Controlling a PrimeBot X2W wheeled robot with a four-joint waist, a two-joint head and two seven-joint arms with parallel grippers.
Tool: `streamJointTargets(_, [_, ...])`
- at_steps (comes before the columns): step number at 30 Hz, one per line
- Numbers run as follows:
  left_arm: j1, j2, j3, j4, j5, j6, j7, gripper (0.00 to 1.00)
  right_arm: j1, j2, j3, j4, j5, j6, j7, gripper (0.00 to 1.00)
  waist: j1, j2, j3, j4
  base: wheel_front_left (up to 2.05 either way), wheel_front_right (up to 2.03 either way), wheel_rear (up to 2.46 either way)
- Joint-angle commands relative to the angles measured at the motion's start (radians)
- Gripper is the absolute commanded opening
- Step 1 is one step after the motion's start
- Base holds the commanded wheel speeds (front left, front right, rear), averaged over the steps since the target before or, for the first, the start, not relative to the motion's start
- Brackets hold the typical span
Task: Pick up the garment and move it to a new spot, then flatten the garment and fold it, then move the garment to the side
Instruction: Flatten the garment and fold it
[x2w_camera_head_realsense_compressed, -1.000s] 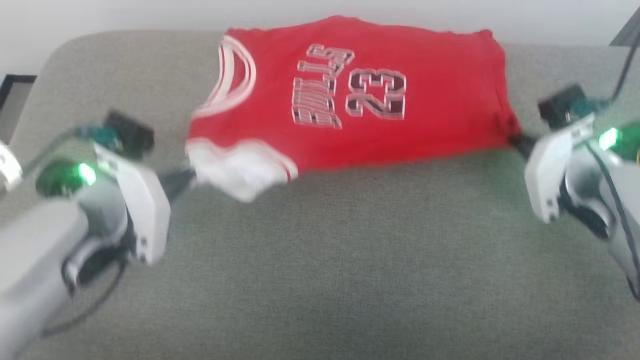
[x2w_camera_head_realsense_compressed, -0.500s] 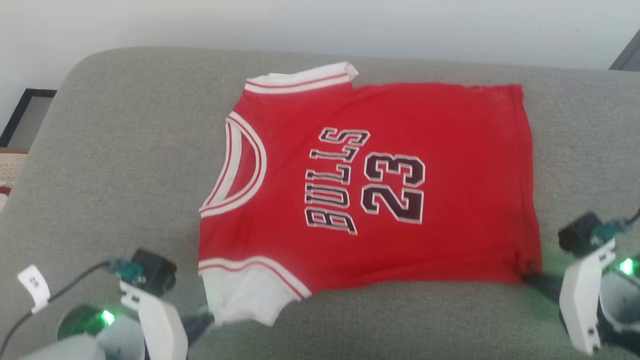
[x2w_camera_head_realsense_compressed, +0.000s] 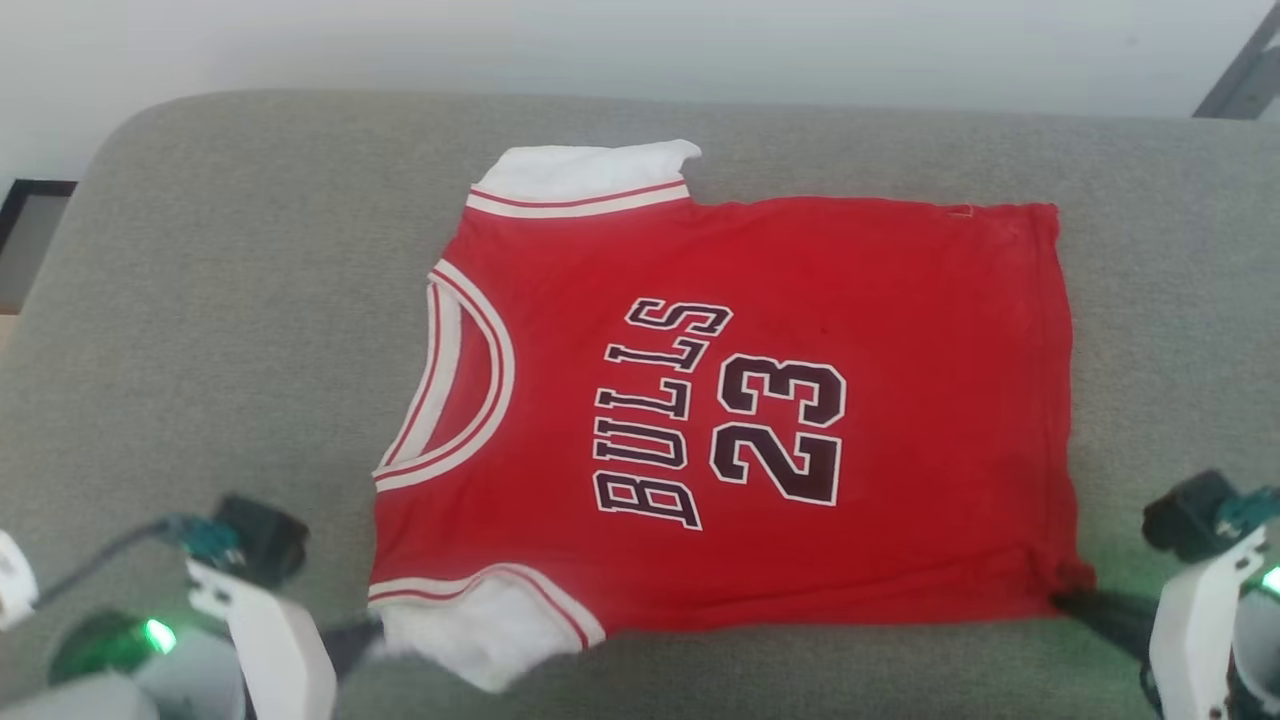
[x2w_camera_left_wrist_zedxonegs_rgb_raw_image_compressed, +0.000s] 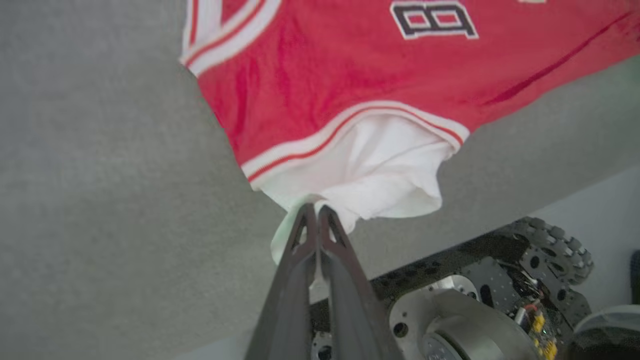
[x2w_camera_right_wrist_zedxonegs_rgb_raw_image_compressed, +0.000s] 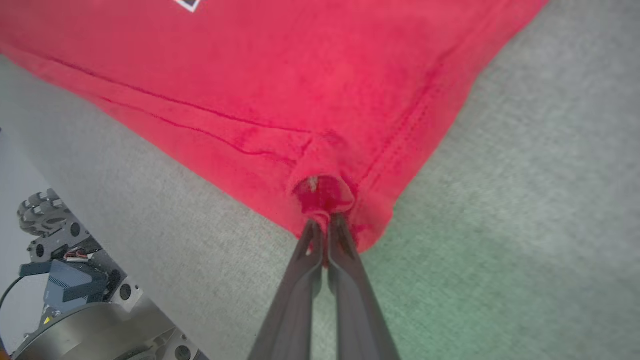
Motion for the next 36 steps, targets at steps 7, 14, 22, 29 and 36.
streamJointTargets(7, [-0.148, 0.030, 0.054, 0.013, 0.114, -0.033, 0.014, 0.00, -0.074, 0.059, -0.122, 0.019, -0.090, -0.001, -0.001, 0.00, 0.0000, -0.0001, 0.016, -0.030, 0.00, 0.00, 0.00])
streamJointTargets(14, [-0.334, -0.047, 0.087, 0.174, 0.213, -0.169, 0.046, 0.00, -0.197, 0.172, -0.220, 0.106, -0.206, -0.001, 0.044, 0.00, 0.0000, -0.0001, 0.053, -0.042, 0.00, 0.00, 0.00])
streamJointTargets(22, [-0.503, -0.239, 0.066, 0.544, 0.259, -0.343, 0.080, 0.00, -0.361, 0.305, -0.211, 0.252, -0.313, -0.001, 0.119, 0.00, 0.0000, -0.0001, 0.117, -0.060, 0.00, 0.00, 0.00])
streamJointTargets(29, [-0.552, -0.362, 0.050, 0.801, 0.227, -0.427, 0.096, 0.00, -0.454, 0.376, -0.159, 0.355, -0.335, -0.001, 0.140, 0.00, 0.0000, -0.0001, 0.164, -0.077, 0.00, 0.00, 0.00])
streamJointTargets(36, [-0.558, -0.448, 0.044, 0.986, 0.173, -0.467, 0.090, 0.17, -0.506, 0.414, -0.109, 0.438, -0.314, -0.001, 0.158, 0.20, 0.0000, -0.0001, 0.169, -0.083, 0.00, 0.00, 0.00])
